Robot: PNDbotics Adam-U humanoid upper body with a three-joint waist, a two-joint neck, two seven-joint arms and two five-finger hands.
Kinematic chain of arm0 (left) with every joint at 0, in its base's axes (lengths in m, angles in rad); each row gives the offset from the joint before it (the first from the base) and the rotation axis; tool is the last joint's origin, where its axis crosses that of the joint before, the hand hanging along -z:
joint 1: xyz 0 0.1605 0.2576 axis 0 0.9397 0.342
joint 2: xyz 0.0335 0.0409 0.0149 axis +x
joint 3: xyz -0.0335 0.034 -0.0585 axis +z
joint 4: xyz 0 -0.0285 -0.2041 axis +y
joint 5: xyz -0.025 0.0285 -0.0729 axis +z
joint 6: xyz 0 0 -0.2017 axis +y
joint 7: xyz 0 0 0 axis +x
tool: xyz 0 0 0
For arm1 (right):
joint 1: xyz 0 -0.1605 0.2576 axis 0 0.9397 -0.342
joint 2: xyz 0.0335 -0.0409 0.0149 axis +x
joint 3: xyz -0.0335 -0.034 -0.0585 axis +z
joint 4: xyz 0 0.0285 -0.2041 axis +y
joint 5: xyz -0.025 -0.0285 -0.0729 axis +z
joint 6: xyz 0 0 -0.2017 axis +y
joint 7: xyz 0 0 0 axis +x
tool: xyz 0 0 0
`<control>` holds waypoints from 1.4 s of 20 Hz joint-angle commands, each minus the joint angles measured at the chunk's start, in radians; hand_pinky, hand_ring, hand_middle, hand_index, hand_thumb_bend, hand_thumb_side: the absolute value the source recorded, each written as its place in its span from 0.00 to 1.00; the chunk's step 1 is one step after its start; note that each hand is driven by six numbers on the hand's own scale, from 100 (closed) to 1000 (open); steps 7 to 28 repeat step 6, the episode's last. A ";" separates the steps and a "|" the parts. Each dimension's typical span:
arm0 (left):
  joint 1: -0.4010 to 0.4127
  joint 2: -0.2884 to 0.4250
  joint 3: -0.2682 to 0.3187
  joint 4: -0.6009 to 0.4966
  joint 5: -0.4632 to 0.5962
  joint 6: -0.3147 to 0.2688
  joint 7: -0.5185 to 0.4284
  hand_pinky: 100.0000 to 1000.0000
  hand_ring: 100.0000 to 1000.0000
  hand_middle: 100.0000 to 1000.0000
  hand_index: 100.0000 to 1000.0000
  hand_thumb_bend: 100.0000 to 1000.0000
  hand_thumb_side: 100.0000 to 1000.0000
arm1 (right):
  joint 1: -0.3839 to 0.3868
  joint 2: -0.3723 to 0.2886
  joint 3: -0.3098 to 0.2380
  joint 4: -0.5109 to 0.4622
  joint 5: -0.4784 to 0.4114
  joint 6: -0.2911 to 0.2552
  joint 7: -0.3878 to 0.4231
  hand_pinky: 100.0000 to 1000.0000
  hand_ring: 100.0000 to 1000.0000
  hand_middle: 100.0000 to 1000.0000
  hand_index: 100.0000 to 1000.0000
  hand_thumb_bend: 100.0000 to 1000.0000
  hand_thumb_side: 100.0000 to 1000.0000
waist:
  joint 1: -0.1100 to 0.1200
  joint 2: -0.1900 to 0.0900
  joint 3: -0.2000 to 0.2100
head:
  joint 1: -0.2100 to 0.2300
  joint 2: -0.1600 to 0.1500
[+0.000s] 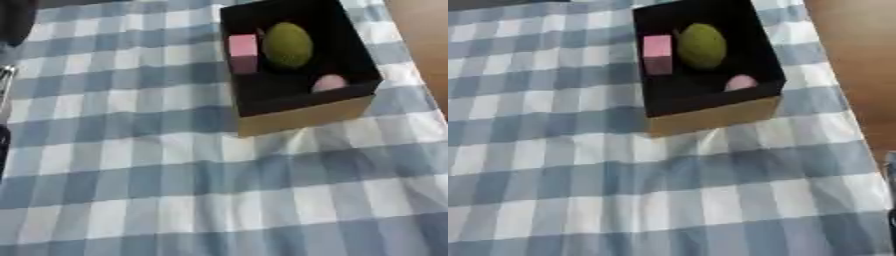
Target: Pick up objects on the table and place them in the box.
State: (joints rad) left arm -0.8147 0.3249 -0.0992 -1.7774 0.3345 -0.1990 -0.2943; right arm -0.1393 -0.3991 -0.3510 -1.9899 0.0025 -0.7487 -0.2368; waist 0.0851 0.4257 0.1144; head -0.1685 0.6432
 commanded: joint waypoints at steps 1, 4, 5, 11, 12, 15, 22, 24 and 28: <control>0.036 0.026 0.037 -0.064 0.051 0.014 -0.026 0.83 0.79 0.73 0.93 0.00 0.63 | -0.003 -0.008 -0.014 -0.010 0.028 -0.058 -0.008 0.92 0.89 0.48 0.90 0.00 0.15 | -0.022 -0.051 0.002 | -0.007 -0.023; 0.089 0.014 0.056 -0.083 0.080 0.031 -0.051 0.82 0.79 0.72 0.92 0.00 0.65 | -0.007 -0.004 -0.014 -0.010 0.030 -0.085 0.003 0.92 0.89 0.50 0.90 0.00 0.12 | -0.027 -0.049 0.002 | -0.007 -0.024; 0.101 0.012 0.058 -0.086 0.082 0.038 -0.060 0.82 0.79 0.72 0.91 0.00 0.65 | -0.009 -0.004 -0.015 -0.010 0.024 -0.091 0.007 0.92 0.89 0.51 0.90 0.00 0.11 | -0.028 -0.049 0.002 | -0.006 -0.024; 0.113 0.010 0.061 -0.088 0.083 0.045 -0.069 0.82 0.79 0.72 0.92 0.00 0.66 | -0.012 -0.003 -0.018 -0.010 0.016 -0.096 0.010 0.92 0.90 0.51 0.91 0.00 0.13 | -0.031 -0.049 0.001 | -0.004 -0.025; 0.113 0.010 0.061 -0.088 0.083 0.045 -0.069 0.82 0.79 0.72 0.92 0.00 0.66 | -0.012 -0.003 -0.018 -0.010 0.016 -0.096 0.010 0.92 0.90 0.51 0.91 0.00 0.13 | -0.031 -0.049 0.001 | -0.004 -0.025; 0.113 0.010 0.061 -0.088 0.083 0.045 -0.069 0.82 0.79 0.72 0.92 0.00 0.66 | -0.012 -0.003 -0.018 -0.010 0.016 -0.096 0.010 0.92 0.90 0.51 0.91 0.00 0.13 | -0.031 -0.049 0.001 | -0.004 -0.025; 0.113 0.010 0.061 -0.088 0.083 0.045 -0.069 0.82 0.79 0.72 0.92 0.00 0.66 | -0.012 -0.003 -0.018 -0.010 0.016 -0.096 0.010 0.92 0.90 0.51 0.91 0.00 0.13 | -0.031 -0.049 0.001 | -0.004 -0.025; 0.113 0.010 0.061 -0.088 0.083 0.045 -0.069 0.82 0.79 0.72 0.92 0.00 0.66 | -0.012 -0.003 -0.018 -0.010 0.016 -0.096 0.010 0.92 0.90 0.51 0.91 0.00 0.13 | -0.031 -0.049 0.001 | -0.004 -0.025; 0.113 0.010 0.061 -0.088 0.083 0.045 -0.069 0.82 0.79 0.72 0.92 0.00 0.66 | -0.012 -0.003 -0.018 -0.010 0.016 -0.096 0.010 0.92 0.90 0.51 0.91 0.00 0.13 | -0.031 -0.049 0.001 | -0.004 -0.025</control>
